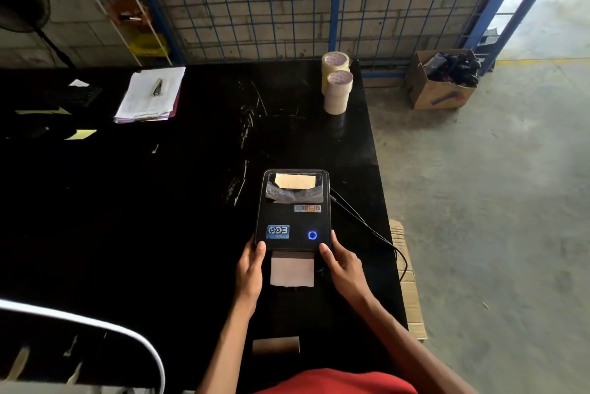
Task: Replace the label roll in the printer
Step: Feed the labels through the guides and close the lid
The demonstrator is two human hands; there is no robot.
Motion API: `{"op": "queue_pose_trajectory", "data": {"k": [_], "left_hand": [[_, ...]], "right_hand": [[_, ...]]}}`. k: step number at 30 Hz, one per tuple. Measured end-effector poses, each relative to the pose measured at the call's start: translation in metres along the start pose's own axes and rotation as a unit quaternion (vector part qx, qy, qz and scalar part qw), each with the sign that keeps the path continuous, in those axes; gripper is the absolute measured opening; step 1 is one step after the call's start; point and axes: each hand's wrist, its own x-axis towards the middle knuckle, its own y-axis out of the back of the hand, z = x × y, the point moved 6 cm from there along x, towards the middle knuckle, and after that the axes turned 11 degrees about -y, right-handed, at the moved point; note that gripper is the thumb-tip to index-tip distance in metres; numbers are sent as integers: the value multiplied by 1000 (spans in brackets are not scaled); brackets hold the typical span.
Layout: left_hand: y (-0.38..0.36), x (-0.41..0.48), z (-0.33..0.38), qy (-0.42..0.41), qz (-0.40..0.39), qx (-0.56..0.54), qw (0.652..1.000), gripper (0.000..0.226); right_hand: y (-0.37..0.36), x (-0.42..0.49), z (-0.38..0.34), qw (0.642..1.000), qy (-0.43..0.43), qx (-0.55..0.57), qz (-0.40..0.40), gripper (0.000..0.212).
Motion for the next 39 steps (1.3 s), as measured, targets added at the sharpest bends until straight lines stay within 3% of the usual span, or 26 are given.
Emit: {"op": "queue_pose_trajectory", "data": {"k": [39], "left_hand": [[4,-10,23,-7,-31,-77,997,44]], "right_hand": [[-1,-1,1,1000,-8,26,5,68]]}}
